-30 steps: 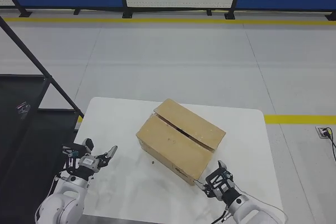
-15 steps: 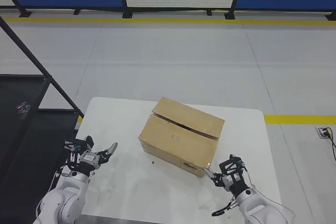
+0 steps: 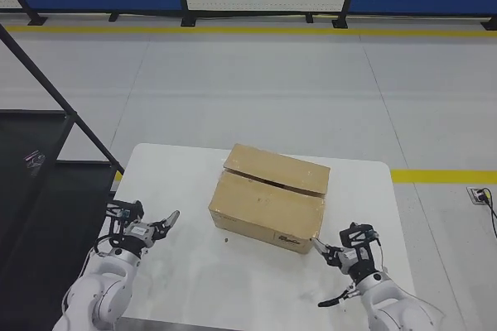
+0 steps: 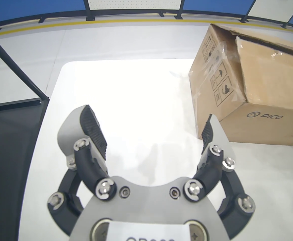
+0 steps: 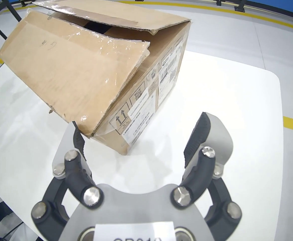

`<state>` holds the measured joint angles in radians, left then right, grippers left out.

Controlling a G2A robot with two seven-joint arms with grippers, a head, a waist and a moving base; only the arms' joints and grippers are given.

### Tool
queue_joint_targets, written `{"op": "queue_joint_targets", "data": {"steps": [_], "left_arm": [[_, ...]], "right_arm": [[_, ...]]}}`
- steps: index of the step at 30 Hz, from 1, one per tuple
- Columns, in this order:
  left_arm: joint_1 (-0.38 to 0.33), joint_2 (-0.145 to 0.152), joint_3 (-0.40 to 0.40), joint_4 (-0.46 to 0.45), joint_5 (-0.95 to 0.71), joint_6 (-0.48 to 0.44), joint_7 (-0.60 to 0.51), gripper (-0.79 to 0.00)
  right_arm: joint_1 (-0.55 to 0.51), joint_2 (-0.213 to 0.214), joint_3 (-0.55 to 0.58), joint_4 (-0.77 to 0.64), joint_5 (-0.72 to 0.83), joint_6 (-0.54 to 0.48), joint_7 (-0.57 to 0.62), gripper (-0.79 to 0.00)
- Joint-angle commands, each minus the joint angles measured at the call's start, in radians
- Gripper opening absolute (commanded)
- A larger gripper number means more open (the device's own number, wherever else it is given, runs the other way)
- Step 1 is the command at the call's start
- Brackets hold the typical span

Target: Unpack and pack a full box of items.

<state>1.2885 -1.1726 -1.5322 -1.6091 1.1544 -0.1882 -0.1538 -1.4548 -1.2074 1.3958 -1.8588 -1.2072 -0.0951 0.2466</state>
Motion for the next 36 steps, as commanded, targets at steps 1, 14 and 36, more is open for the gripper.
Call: {"op": "queue_joint_targets", "data": {"steps": [1, 14, 36], "left_arm": [[-0.018, -0.002, 0.014, 0.013, 0.015, 0.02, -0.016, 0.0], [-0.191, -0.024, 0.16, 0.163, 0.106, 0.074, -0.041, 0.0], [-0.255, -0.046, 0.281, 0.217, 0.184, 0.02, -0.007, 0.0]], "right_arm": [[-0.008, 0.004, 0.006, -0.004, -0.017, -0.063, -0.015, 0.0], [0.031, 0.003, -0.002, 0.034, -0.05, -0.057, 0.018, 0.0], [0.018, 0.005, 0.084, 0.074, 0.157, -0.169, -0.073, 0.0]]}}
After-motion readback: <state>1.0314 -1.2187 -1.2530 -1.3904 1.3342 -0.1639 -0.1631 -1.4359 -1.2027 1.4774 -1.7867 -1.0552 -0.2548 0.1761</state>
